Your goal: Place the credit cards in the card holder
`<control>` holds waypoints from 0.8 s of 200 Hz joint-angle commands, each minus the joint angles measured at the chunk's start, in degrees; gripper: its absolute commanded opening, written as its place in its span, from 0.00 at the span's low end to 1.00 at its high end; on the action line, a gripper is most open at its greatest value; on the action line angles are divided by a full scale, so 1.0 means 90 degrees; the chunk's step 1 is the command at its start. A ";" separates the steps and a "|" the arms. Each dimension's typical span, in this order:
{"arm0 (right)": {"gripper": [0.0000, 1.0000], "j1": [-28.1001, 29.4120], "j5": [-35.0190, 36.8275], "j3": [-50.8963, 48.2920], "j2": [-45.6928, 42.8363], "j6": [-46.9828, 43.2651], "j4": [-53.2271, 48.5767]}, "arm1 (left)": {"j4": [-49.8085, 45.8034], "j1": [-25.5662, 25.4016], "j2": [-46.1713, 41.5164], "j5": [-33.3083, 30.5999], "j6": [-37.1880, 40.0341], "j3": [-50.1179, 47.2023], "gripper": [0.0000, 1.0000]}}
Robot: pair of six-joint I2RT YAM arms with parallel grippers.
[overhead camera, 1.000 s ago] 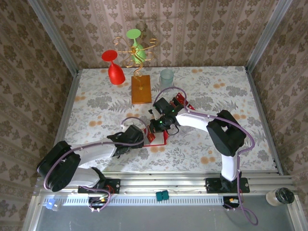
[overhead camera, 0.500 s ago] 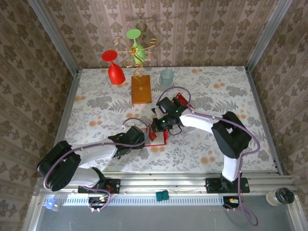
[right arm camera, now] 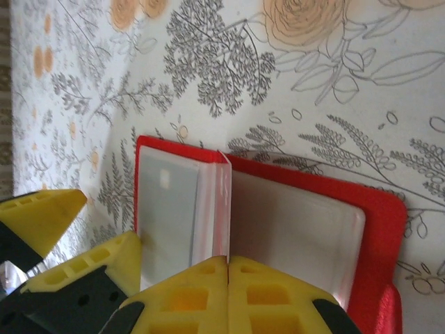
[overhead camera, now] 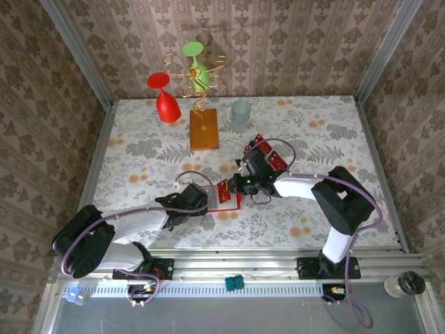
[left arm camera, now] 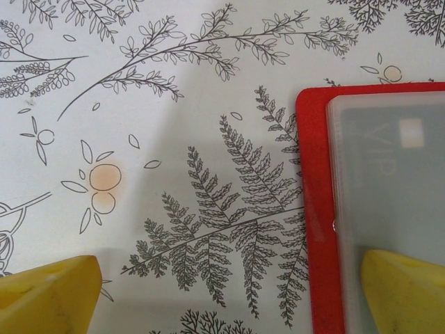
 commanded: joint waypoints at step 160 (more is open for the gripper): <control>0.00 0.0184 0.0425 -0.1016 0.0370 0.1153 0.2812 | -0.0162 -0.0062 0.0060 -0.0101 -0.0132 -0.0098 0.96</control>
